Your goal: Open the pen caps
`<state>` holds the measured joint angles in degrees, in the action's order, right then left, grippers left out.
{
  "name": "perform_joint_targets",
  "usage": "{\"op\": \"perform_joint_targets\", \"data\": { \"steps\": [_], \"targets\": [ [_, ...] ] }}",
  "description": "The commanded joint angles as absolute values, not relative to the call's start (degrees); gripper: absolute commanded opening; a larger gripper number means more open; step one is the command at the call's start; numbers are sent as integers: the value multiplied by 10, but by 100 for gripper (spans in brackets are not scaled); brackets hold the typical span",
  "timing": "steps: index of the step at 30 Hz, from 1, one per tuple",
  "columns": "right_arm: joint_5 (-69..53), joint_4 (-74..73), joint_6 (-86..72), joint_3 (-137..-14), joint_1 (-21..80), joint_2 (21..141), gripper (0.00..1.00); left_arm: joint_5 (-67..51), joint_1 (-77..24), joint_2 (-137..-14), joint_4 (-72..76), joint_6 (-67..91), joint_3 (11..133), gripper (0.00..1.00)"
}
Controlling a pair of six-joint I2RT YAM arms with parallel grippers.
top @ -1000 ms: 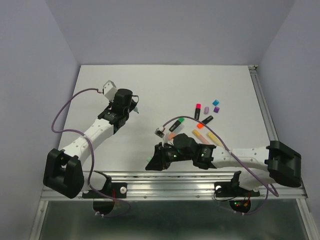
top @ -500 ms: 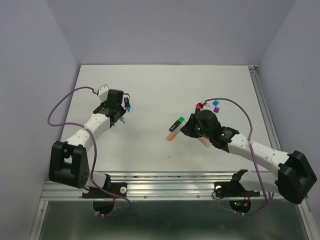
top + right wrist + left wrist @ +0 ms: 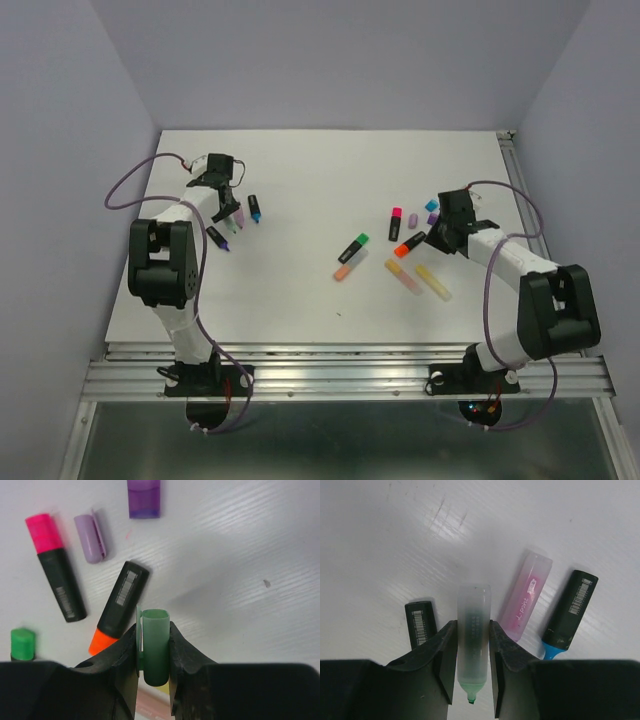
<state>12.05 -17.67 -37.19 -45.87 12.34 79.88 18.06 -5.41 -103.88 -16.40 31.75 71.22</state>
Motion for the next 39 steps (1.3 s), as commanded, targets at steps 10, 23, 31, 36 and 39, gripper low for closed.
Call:
{"op": "perform_joint_targets", "data": {
  "steps": [10, 23, 31, 36, 39],
  "targets": [
    [192, -200, -332, -579, 83, 943, 16, 159, -35, -1066, -188, 294, 752, 51],
    [181, -197, -324, -583, 82, 969, 26, 105, -48, -932, -155, 293, 672, 75],
    [168, -217, -334, -599, 82, 971, 56, 93, -114, -822, -131, 287, 621, 79],
    [161, -238, -338, -595, 82, 941, 68, 74, -165, -779, -113, 272, 597, 99],
    [157, -251, -340, -583, 83, 898, 77, 40, -196, -757, -91, 257, 581, 99]
  ]
}}
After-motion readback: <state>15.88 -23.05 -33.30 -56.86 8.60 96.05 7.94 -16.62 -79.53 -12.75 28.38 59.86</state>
